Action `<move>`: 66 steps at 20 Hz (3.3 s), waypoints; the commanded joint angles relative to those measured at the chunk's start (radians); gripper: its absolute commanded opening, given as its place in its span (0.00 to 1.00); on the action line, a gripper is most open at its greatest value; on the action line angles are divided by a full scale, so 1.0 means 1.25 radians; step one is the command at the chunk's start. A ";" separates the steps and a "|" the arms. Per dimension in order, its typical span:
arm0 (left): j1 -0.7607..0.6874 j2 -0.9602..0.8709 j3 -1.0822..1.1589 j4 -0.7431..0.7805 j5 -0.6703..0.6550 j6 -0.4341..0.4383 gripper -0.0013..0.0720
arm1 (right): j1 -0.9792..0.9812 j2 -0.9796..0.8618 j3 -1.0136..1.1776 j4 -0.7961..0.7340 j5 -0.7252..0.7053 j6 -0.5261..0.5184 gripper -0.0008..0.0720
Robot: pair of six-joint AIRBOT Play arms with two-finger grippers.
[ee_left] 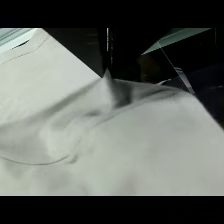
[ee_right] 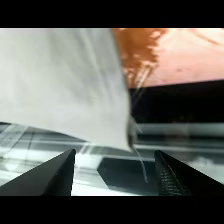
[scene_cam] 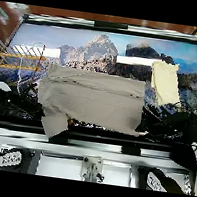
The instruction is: Fold the shirts.
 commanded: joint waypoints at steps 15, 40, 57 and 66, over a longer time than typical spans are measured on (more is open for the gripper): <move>0.000 -0.001 0.312 -0.052 -0.030 0.030 0.05 | 0.126 -0.028 0.246 -0.026 0.175 0.027 0.10; -0.066 -0.538 0.943 -0.096 -0.094 -0.200 0.56 | 0.078 -0.433 0.641 -0.086 0.272 0.073 0.69; -0.120 -0.527 0.965 -0.320 -0.124 -0.113 0.56 | 0.111 -0.539 0.641 0.069 0.239 -0.036 0.10; -0.328 -0.533 0.964 -0.328 -0.110 -0.089 0.05 | 0.111 -0.230 0.641 0.085 0.132 -0.020 0.10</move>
